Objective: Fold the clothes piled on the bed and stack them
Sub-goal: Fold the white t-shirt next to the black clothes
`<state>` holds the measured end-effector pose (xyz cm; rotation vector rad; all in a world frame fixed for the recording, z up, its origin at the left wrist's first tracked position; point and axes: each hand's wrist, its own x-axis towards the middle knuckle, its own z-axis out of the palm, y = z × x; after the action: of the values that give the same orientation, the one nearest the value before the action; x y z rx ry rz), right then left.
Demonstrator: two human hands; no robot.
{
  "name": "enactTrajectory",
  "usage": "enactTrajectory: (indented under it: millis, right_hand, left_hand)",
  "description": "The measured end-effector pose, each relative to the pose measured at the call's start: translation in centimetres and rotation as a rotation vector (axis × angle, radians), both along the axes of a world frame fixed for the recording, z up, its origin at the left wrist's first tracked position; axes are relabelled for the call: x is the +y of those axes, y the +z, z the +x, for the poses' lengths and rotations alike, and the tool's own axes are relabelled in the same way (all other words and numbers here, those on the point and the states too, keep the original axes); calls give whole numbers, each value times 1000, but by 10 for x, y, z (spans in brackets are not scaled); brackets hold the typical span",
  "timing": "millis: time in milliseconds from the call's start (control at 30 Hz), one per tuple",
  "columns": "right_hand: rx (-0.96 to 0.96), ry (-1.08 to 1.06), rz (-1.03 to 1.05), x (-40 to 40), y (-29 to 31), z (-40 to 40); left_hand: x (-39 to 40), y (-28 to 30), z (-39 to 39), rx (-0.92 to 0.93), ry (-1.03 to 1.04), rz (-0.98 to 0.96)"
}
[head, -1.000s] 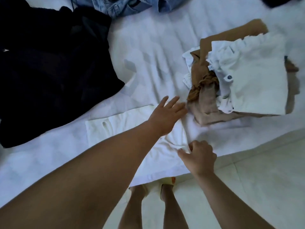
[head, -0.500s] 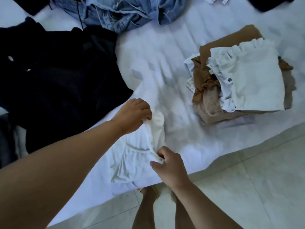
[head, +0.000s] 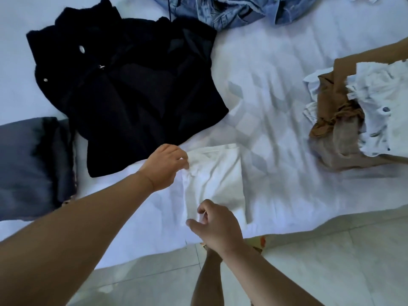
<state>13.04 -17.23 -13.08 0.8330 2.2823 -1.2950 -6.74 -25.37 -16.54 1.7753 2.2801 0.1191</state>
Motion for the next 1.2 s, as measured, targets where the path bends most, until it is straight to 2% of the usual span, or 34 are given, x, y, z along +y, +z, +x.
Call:
enactTrajectory:
  millis: [100, 167, 300, 400, 533, 700, 833, 967, 1067, 1200]
  right_hand:
    - [7, 7, 191, 13, -2, 0]
    - [13, -45, 323, 25, -7, 1]
    - [-3, -112, 551, 42, -23, 6]
    - [-64, -58, 487, 51, -28, 4]
    - [-29, 5, 196, 56, -38, 7]
    - [-46, 16, -16, 69, -41, 9]
    - [-59, -30, -84, 84, -16, 10]
    - [-37, -58, -97, 104, 20, 16]
    - [-3, -37, 5, 126, 46, 22]
    - [37, 24, 159, 171, 82, 26]
  left_hand:
    - [-9, -4, 12, -91, 140, 73]
    - [-12, -4, 28, -161, 304, 129]
    - [-16, -8, 72, -271, 694, 23]
    - [-16, -8, 98, -367, 889, -128]
    - [-5, -1, 126, -689, 1050, -41]
    - [3, 7, 118, -979, 1133, 60]
    - [8, 32, 113, -1110, 1098, 7]
    - [24, 62, 119, -1006, 1087, 6]
    - [47, 88, 124, -933, 1011, -37]
    - [97, 129, 125, -925, 885, -45]
